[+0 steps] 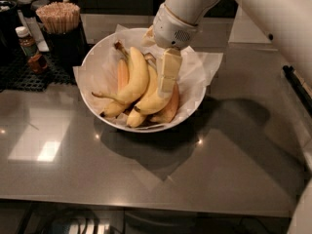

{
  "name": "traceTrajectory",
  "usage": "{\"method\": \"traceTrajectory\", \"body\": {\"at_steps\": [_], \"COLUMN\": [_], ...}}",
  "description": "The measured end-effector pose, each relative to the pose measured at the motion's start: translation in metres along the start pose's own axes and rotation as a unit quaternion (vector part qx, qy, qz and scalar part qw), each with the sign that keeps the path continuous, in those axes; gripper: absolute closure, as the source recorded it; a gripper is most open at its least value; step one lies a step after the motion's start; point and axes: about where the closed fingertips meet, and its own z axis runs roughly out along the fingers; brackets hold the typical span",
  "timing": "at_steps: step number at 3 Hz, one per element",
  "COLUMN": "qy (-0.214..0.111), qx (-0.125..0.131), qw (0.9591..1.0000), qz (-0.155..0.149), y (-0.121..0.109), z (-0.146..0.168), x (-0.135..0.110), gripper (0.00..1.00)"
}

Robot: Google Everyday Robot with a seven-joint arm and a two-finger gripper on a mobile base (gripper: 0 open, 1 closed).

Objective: Pick banana from white bowl

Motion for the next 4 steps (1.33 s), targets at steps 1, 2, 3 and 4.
{"method": "traceTrajectory", "body": {"at_steps": [1, 2, 3, 4], "qy": [0.044, 0.051, 0.051, 0.051], "qx": [0.040, 0.054, 0.054, 0.054], "qw": [0.9982, 0.9971, 0.9972, 0.9972], "qz": [0.012, 0.012, 0.012, 0.012], "y": [0.0051, 0.0048, 0.0047, 0.0047], "z": [-0.0260, -0.0349, -0.0346, -0.0346], "x": [-0.0158, -0.0186, -0.0187, -0.0187], "gripper": [0.00, 0.00, 0.13, 0.32]}}
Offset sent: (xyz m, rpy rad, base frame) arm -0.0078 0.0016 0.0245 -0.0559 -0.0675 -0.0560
